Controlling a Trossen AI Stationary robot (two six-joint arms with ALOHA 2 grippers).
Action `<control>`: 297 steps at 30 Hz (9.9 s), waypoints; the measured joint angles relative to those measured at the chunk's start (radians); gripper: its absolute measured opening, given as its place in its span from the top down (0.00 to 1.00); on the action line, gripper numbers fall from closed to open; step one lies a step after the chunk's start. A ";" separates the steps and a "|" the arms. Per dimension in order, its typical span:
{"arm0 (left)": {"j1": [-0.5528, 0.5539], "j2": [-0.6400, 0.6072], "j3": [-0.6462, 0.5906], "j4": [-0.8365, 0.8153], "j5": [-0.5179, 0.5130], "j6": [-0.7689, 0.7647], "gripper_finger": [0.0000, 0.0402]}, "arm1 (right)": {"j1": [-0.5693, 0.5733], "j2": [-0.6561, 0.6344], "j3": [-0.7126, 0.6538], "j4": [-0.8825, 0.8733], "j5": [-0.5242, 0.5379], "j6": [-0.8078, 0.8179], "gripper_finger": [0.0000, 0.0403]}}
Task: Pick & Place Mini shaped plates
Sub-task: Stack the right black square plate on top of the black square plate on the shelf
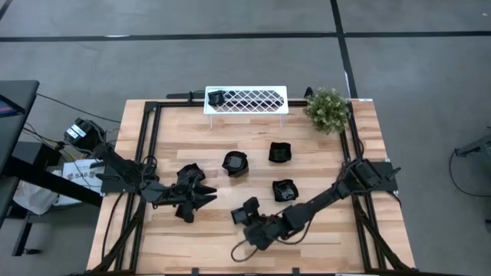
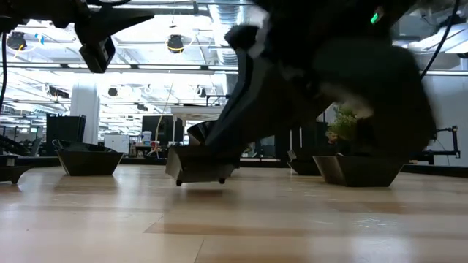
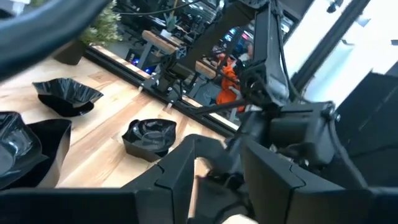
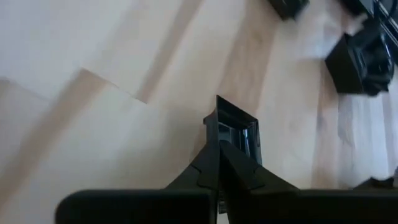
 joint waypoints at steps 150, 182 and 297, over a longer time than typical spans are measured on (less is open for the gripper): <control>0.069 0.369 0.444 -0.254 0.333 0.496 0.97 | -0.008 -0.515 -0.473 0.545 -0.268 0.138 1.00; 0.065 0.369 0.444 -0.306 0.255 0.488 0.98 | 0.189 -0.518 -0.472 0.526 0.430 -0.155 0.60; 1.120 0.089 0.444 -0.742 0.291 1.385 0.98 | -0.346 -0.518 -0.641 0.455 0.180 0.010 0.70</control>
